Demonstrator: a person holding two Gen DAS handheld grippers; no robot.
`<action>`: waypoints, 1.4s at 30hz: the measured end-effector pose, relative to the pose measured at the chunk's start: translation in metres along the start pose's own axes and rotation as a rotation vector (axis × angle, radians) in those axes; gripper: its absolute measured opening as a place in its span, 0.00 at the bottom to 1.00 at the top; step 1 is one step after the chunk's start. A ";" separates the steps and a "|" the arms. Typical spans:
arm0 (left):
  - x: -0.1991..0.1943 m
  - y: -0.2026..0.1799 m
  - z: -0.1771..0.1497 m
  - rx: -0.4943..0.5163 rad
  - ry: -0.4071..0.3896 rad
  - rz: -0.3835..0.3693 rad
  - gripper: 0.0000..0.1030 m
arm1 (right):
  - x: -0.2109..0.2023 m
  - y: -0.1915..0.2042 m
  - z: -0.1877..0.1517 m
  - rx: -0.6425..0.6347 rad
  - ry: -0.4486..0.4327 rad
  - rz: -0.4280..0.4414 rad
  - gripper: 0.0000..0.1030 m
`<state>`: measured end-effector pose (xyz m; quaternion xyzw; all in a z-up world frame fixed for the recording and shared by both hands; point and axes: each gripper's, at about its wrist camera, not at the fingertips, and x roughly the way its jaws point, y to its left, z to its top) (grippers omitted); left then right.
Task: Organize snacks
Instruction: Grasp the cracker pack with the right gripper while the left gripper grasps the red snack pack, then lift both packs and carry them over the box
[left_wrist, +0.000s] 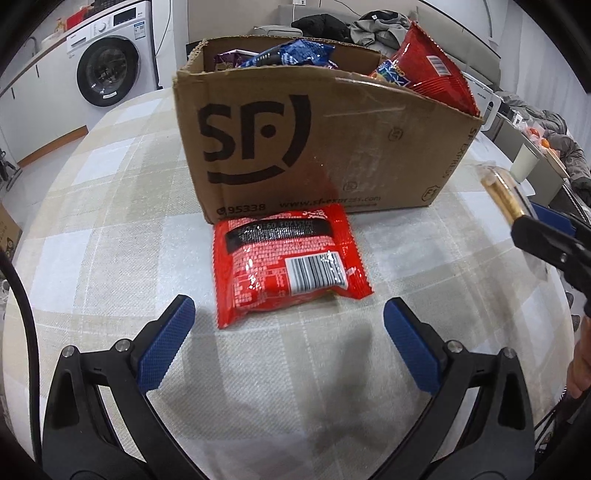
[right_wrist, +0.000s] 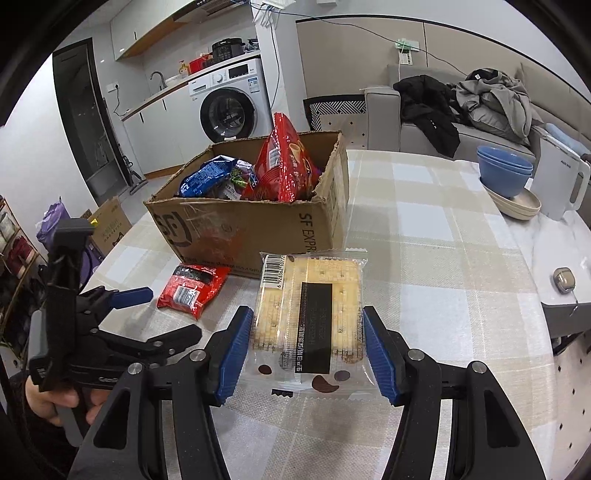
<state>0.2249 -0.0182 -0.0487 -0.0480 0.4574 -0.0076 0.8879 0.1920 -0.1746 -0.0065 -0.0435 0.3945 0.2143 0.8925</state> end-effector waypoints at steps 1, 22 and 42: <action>0.003 0.000 0.003 -0.006 0.002 0.003 0.99 | 0.000 -0.001 0.000 0.002 -0.001 0.001 0.58; 0.029 0.000 0.025 -0.034 -0.022 0.044 0.85 | 0.005 0.000 0.000 -0.004 0.017 0.008 0.58; 0.011 0.015 0.015 -0.038 -0.060 0.008 0.46 | 0.010 0.003 -0.002 -0.017 0.026 0.009 0.58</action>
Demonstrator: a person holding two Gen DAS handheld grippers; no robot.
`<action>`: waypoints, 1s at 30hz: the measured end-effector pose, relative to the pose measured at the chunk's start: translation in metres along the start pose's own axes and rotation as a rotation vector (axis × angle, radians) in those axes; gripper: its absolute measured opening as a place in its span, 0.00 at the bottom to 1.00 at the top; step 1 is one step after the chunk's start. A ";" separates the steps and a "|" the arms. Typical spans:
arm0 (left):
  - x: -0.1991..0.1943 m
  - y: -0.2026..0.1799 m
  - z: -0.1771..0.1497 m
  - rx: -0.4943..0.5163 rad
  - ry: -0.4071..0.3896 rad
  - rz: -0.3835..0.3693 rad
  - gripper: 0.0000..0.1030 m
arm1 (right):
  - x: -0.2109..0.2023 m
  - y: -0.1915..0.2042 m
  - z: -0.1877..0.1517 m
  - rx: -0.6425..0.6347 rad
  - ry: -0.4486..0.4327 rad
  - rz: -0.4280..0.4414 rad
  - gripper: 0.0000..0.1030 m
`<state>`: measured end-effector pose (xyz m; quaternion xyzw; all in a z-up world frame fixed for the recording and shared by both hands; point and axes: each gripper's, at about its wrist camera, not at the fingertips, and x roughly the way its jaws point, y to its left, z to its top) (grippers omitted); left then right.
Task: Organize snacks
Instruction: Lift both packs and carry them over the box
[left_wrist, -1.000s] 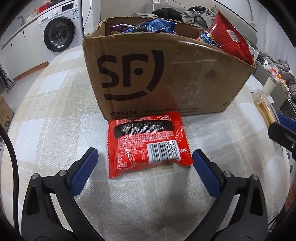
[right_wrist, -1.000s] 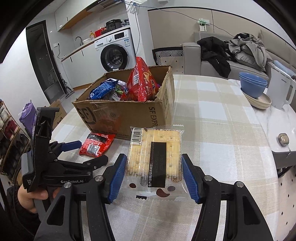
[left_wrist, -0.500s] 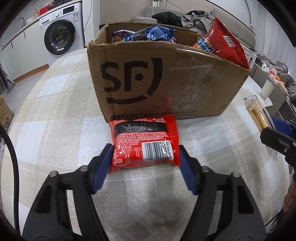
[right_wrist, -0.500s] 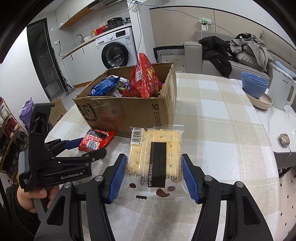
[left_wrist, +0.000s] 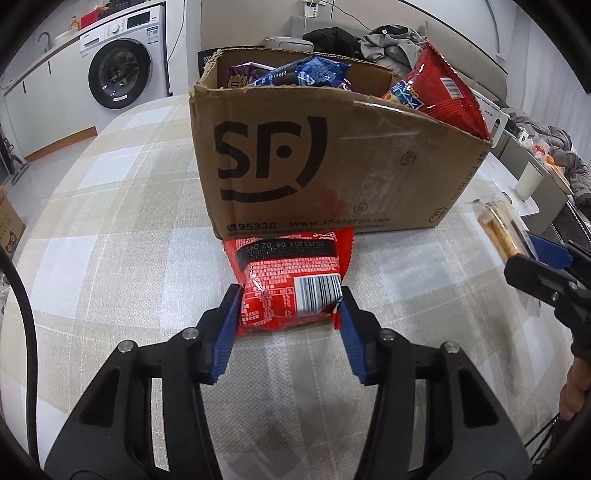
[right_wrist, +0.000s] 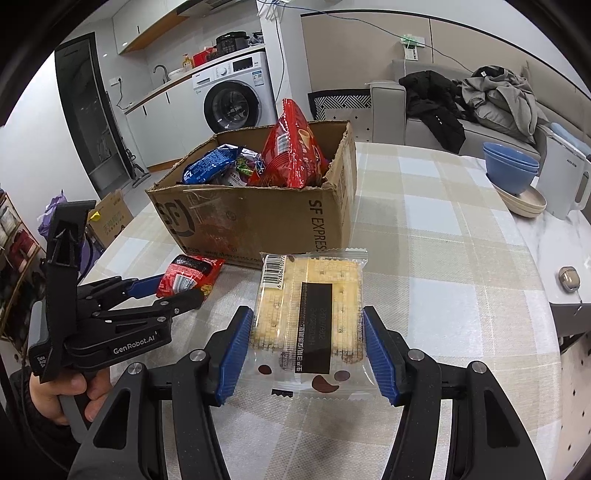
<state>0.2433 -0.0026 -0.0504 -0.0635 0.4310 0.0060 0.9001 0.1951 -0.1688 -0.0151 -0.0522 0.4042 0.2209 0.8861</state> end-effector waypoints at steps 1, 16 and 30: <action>-0.003 0.000 -0.005 0.001 -0.001 -0.003 0.46 | 0.000 0.000 0.000 -0.001 0.001 0.000 0.58; -0.047 0.007 -0.023 0.054 -0.063 -0.054 0.46 | 0.008 0.006 -0.005 -0.030 -0.008 0.005 0.58; -0.103 0.034 -0.005 0.013 -0.143 -0.079 0.46 | -0.008 0.026 0.002 -0.076 -0.080 0.040 0.58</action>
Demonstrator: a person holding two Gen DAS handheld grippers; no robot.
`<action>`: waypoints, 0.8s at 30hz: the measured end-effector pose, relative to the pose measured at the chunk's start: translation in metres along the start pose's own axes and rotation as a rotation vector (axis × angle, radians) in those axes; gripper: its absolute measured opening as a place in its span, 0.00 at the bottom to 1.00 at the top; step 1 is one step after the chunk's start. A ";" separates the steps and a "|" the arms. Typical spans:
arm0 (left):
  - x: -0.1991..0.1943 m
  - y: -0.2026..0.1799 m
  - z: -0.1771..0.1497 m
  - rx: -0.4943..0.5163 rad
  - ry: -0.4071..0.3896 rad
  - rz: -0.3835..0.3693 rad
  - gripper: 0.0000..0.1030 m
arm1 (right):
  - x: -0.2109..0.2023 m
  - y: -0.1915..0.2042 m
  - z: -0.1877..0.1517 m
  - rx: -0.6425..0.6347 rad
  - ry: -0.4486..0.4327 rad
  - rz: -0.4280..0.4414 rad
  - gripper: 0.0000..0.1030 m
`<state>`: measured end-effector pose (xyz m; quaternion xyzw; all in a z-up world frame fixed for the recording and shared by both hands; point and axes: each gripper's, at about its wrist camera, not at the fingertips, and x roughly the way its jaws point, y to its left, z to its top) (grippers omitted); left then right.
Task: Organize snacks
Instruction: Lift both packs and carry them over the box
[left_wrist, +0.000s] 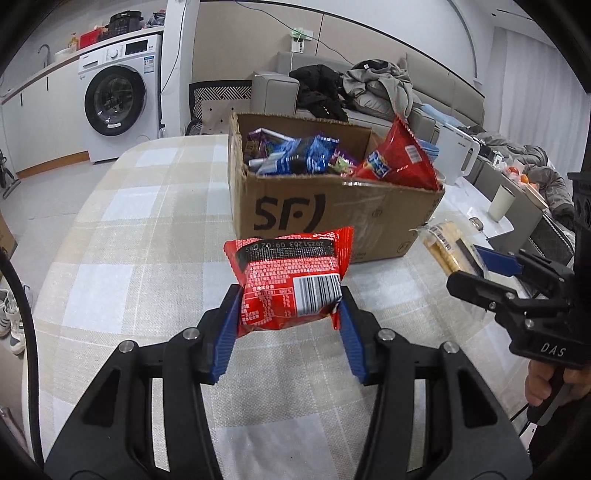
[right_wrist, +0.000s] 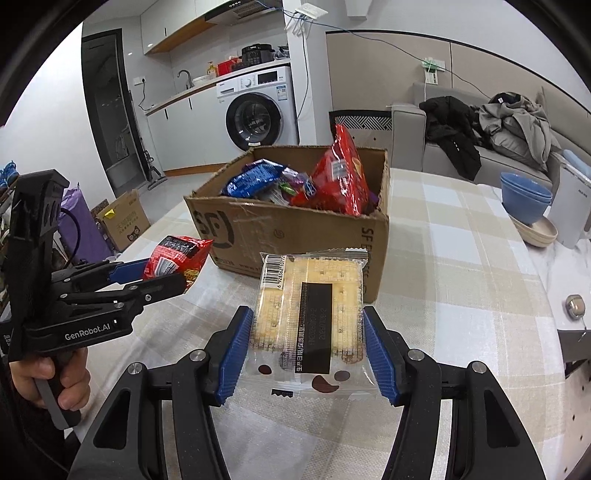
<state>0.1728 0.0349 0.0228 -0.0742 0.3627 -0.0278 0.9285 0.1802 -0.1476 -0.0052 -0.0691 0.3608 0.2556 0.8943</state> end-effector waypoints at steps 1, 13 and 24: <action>-0.005 0.001 0.003 0.004 -0.006 0.001 0.46 | -0.001 0.001 0.002 0.000 -0.004 0.003 0.58; -0.046 0.001 0.039 0.009 -0.066 0.005 0.46 | -0.014 0.014 0.036 -0.026 -0.057 -0.010 0.58; -0.061 -0.006 0.072 0.017 -0.109 0.007 0.46 | -0.018 0.013 0.068 -0.017 -0.099 -0.038 0.58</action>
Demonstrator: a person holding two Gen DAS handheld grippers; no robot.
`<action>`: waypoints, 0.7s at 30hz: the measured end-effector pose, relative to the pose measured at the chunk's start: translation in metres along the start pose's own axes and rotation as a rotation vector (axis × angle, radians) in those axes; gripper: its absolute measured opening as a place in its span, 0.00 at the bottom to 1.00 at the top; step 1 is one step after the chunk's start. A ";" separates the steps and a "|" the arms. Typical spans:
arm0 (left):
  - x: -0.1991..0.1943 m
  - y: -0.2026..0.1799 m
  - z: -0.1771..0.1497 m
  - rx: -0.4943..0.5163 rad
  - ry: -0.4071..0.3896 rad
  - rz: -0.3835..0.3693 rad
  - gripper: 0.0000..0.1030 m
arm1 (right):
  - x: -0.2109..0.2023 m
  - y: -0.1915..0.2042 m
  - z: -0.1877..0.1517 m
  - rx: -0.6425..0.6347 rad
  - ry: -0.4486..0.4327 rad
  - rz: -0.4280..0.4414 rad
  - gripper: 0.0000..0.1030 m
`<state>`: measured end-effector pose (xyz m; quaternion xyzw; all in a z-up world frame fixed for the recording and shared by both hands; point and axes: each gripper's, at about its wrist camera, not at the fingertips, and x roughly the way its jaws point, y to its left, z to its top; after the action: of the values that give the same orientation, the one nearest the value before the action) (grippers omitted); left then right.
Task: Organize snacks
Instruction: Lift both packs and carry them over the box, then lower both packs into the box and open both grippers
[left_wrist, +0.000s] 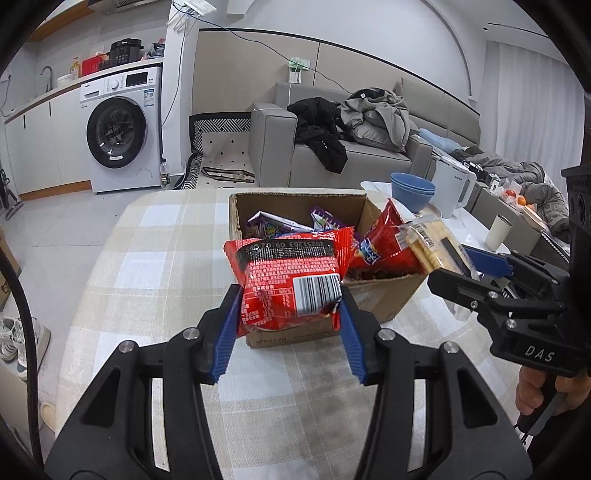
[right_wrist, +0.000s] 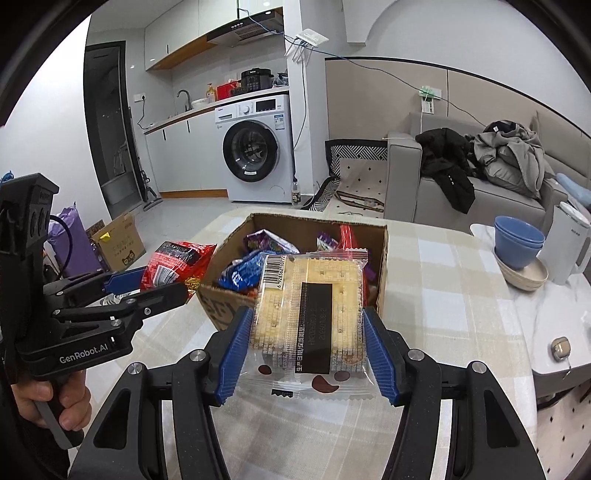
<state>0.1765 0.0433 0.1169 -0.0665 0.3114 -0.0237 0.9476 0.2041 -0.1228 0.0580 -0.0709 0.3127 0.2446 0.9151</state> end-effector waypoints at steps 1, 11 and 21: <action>-0.001 0.000 0.002 -0.003 -0.001 -0.003 0.46 | 0.000 0.000 0.003 0.000 -0.001 -0.001 0.58; 0.017 -0.005 0.023 -0.004 0.000 -0.006 0.46 | 0.006 -0.004 0.027 0.003 -0.010 -0.018 0.58; 0.040 -0.008 0.039 0.006 0.014 -0.003 0.46 | 0.017 -0.007 0.047 -0.007 -0.001 -0.029 0.58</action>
<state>0.2320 0.0364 0.1260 -0.0640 0.3181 -0.0265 0.9455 0.2443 -0.1093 0.0845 -0.0783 0.3102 0.2325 0.9185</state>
